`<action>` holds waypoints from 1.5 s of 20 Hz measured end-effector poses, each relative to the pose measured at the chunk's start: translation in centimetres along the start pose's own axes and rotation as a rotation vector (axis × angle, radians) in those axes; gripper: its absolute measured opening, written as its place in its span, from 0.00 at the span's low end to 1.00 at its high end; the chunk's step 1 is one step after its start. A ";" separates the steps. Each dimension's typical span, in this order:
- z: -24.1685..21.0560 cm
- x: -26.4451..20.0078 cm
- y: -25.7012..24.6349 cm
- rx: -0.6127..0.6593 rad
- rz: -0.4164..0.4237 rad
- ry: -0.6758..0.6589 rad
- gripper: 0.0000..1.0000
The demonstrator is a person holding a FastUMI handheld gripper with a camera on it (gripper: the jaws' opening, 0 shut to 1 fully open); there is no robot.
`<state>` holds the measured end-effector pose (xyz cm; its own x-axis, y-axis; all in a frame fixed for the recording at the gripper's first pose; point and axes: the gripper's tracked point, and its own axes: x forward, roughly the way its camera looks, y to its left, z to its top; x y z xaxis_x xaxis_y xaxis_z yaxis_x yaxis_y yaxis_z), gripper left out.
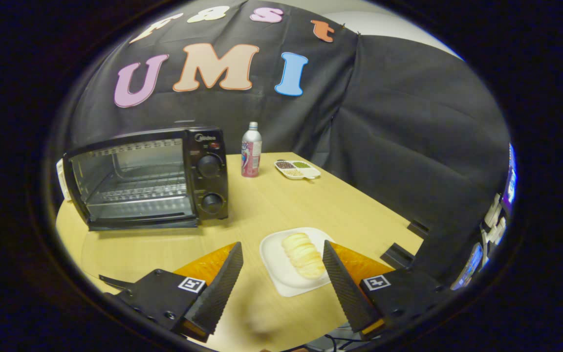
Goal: Open the toaster oven, put the food inside, and close the toaster oven door.
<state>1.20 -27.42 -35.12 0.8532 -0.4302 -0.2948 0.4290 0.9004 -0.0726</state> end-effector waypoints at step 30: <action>-5.6 7.3 -2.0 0.082 0.056 0.207 0.54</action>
<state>4.88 -32.02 -42.48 0.8009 -0.3495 -0.4863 0.4124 0.9107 0.0246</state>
